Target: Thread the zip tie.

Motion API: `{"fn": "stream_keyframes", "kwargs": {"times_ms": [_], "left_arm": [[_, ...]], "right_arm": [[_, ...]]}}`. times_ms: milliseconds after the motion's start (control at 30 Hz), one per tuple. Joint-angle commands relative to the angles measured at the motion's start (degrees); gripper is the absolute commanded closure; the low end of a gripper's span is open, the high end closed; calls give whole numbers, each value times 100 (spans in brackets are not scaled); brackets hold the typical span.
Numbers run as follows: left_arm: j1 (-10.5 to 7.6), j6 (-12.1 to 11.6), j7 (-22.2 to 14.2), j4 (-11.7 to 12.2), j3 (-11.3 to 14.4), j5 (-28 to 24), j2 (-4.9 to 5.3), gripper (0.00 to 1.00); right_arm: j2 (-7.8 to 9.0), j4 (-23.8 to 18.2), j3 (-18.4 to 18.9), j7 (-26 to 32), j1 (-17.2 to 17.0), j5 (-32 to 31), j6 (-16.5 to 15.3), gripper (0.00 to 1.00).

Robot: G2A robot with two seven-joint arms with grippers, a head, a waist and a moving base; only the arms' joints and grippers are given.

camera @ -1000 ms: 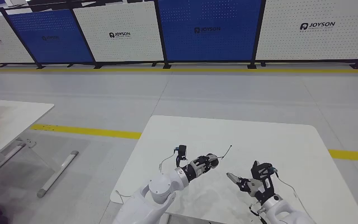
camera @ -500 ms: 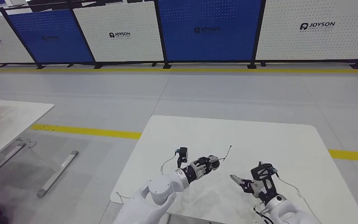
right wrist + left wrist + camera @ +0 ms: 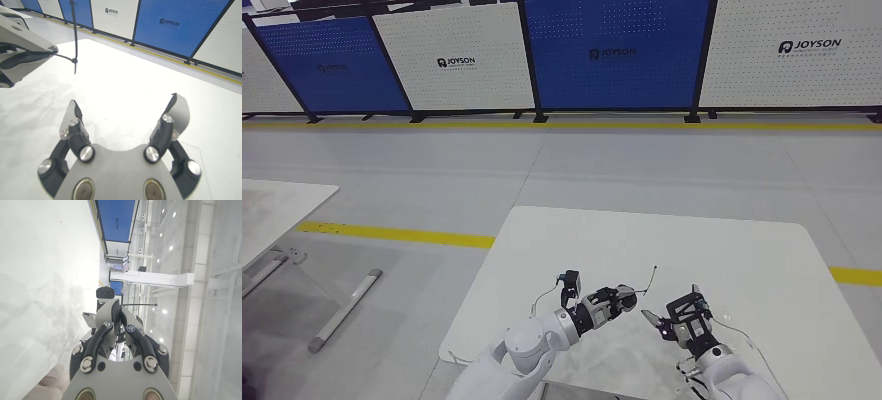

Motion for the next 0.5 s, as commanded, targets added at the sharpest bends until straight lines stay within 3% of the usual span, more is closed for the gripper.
{"fn": "stream_keyframes", "kwargs": {"times_ms": [0,200,467], "left_arm": [[4,-8,36,-5,18,9,-3,100],[2,-88,27,-55,196,101,-14,100],[1,-91,32,-55,202,103,-15,100]], "right_arm": [[-9,15,-12,-94,-7,98,10,0],[-57,262,-71,-439,87,578,-17,0],[-62,276,-84,-441,96,616,-16,0]]}}
